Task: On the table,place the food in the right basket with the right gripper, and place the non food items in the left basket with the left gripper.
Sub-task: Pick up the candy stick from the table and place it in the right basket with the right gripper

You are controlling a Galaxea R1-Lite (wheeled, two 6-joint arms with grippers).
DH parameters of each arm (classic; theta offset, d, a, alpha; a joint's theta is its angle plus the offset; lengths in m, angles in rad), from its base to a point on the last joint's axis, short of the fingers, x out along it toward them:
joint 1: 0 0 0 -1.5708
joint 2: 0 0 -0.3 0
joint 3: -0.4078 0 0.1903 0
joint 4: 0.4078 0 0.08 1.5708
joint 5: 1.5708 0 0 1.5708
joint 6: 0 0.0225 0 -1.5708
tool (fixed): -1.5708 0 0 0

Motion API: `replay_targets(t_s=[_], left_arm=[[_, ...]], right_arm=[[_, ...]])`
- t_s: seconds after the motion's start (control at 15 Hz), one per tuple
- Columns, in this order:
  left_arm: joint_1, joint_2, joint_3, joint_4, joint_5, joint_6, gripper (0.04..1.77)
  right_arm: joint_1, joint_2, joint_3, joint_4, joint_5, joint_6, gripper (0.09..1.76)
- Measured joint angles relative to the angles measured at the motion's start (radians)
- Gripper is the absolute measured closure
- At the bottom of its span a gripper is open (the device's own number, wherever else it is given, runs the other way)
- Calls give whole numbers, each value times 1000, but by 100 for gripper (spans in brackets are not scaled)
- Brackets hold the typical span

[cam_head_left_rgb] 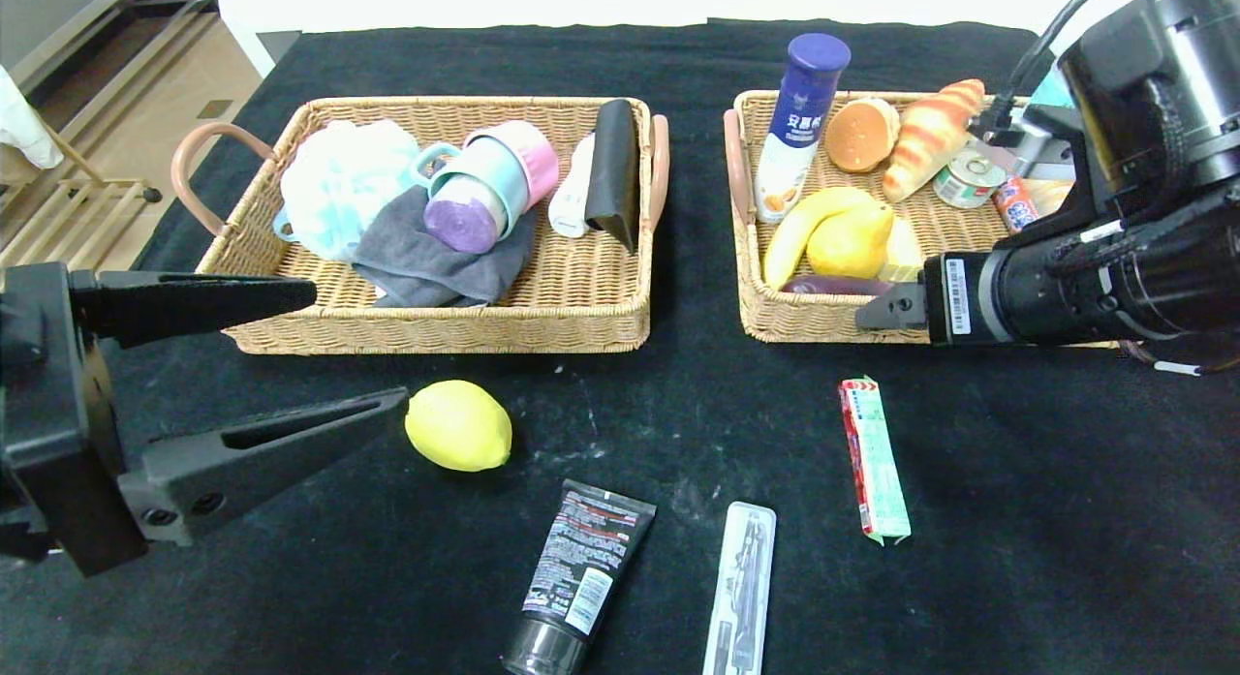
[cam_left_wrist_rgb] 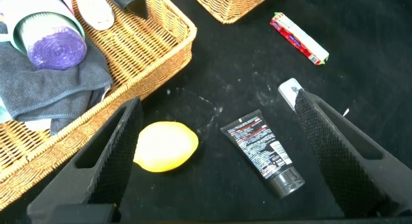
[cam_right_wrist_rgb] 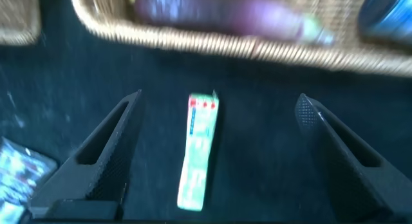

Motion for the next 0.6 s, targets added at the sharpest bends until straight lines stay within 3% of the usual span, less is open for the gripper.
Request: replay_targets(t_s=[0.6], left_arm=[[-1, 2, 0, 1, 0, 0, 9]], right_arm=[[50, 32, 121, 32, 2, 13, 15]])
